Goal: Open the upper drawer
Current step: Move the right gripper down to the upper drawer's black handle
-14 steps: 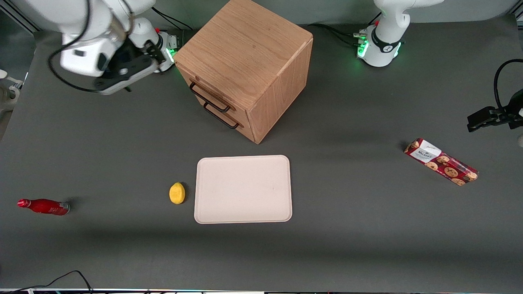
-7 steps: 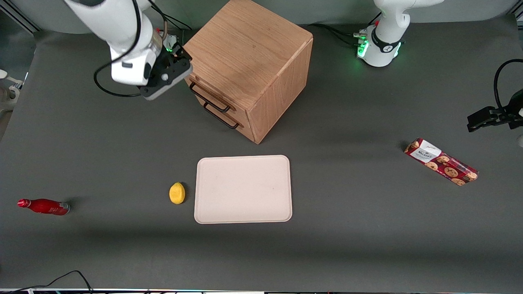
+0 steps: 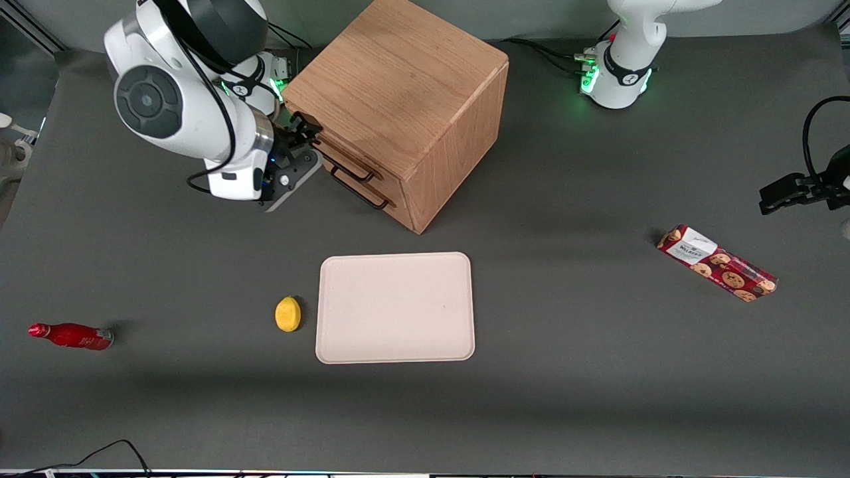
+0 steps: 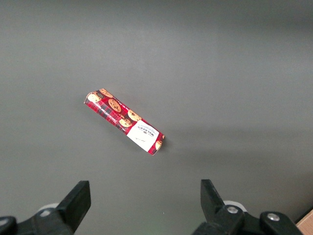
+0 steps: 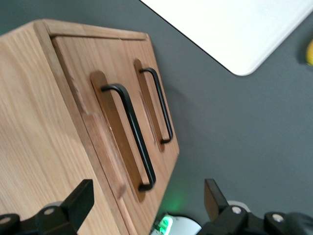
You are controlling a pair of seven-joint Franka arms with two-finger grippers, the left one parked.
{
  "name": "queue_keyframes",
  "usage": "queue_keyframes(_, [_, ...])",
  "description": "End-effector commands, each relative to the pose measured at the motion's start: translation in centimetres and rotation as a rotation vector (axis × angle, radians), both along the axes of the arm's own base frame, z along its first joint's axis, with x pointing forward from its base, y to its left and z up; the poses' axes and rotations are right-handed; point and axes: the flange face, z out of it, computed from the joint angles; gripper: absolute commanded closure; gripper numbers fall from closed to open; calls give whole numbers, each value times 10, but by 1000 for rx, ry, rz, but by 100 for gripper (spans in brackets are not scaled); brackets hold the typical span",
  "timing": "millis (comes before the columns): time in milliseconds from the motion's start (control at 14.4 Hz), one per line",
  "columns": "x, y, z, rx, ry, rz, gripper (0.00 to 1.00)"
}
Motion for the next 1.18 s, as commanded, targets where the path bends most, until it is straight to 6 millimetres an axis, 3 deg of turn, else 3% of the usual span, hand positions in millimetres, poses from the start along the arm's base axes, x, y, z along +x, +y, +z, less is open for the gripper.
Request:
queue_keyframes(0, [-5,2,-17,37,15,11,0])
queue_keyframes(763, [-3,17,-94,-3,120,49,0])
queue_keyframes(1110, [-2,19,-109,-12,145,51,0])
